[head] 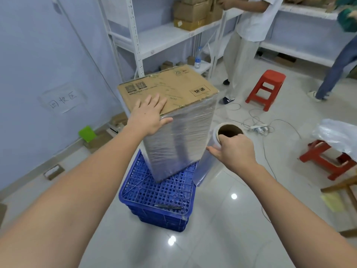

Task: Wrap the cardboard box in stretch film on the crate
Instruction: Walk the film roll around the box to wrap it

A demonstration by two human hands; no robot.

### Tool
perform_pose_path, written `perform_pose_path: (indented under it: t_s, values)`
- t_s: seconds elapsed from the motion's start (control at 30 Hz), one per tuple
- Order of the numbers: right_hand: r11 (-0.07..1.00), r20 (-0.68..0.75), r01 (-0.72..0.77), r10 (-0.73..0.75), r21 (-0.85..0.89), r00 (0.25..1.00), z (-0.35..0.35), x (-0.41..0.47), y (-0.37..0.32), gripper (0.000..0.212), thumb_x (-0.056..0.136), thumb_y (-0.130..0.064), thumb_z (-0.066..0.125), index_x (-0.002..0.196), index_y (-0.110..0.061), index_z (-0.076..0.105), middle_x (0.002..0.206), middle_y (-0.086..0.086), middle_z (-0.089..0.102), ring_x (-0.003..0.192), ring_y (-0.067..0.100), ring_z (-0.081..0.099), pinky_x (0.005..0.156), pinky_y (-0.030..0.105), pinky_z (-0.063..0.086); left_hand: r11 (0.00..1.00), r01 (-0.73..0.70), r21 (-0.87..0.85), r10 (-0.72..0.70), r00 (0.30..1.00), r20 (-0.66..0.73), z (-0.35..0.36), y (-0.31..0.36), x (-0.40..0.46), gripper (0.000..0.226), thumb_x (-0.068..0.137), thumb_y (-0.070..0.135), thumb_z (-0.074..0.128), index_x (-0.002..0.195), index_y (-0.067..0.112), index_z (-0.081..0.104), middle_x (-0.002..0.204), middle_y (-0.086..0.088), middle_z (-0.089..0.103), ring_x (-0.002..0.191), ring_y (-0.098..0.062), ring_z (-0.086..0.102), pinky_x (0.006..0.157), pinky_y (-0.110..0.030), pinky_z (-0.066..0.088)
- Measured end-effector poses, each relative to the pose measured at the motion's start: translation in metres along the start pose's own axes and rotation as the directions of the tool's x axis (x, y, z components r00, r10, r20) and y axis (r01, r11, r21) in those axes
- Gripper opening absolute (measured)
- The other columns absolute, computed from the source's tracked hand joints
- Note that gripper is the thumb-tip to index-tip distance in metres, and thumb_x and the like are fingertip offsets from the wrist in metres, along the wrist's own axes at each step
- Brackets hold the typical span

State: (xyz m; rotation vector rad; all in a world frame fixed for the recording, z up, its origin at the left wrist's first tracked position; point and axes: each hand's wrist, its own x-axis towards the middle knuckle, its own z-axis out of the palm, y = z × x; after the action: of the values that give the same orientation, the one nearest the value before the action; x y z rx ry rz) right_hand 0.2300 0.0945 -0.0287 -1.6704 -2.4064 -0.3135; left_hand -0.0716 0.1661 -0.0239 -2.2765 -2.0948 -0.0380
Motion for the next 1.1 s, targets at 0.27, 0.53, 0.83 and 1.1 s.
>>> perform_pose_path:
  t_s: [0.27, 0.53, 0.83, 1.1]
  values:
    - [0.928, -0.057, 0.359, -0.355, 0.095, 0.933, 0.001, 0.004, -0.018, 0.063, 0.064, -0.049, 0.084, 0.059, -0.023, 0.027, 0.043, -0.007, 0.025, 0.046, 0.022, 0.035, 0.051, 0.026, 0.022, 0.997, 0.079, -0.019, -0.079, 0.997, 0.005, -0.002, 0.016, 0.005, 0.083, 0.097, 0.078, 0.024, 0.165, 0.035, 0.003, 0.174, 0.002, 0.005, 0.159, -0.027, 0.008, 0.127, -0.053, 0.009]
    - [0.786, -0.103, 0.607, -0.599, 0.116, 0.794, 0.002, 0.009, -0.028, 0.054, 0.069, -0.049, 0.079, 0.06, -0.024, 0.032, 0.042, -0.003, 0.041, 0.045, 0.024, 0.039, 0.058, 0.025, 0.025, 0.996, 0.085, -0.024, -0.086, 0.996, -0.018, 0.0, 0.012, 0.002, 0.081, 0.098, 0.077, 0.024, 0.165, 0.036, 0.007, 0.173, 0.001, 0.009, 0.159, -0.027, 0.009, 0.128, -0.053, 0.008]
    - [0.814, -0.21, 0.573, -0.546, 0.095, 0.811, 0.001, 0.014, -0.042, 0.057, 0.085, -0.067, 0.054, 0.057, -0.02, 0.039, 0.042, -0.006, 0.036, 0.042, 0.019, 0.034, 0.066, 0.031, 0.039, 0.996, 0.089, 0.007, -0.089, 0.995, -0.036, -0.002, 0.014, 0.008, 0.08, 0.098, 0.077, 0.024, 0.164, 0.035, 0.007, 0.173, 0.001, 0.012, 0.158, -0.026, 0.013, 0.127, -0.052, 0.01]
    - [0.826, -0.353, 0.555, -0.492, 0.098, 0.796, 0.013, 0.022, -0.056, 0.049, 0.086, -0.05, 0.062, 0.054, -0.021, 0.039, 0.04, 0.0, 0.039, 0.041, 0.023, 0.04, 0.064, 0.033, 0.037, 0.995, 0.093, 0.039, -0.092, 0.995, -0.04, 0.001, 0.014, 0.007, 0.08, 0.097, 0.078, 0.021, 0.164, 0.036, 0.007, 0.173, 0.002, 0.012, 0.158, -0.026, 0.013, 0.127, -0.052, 0.011]
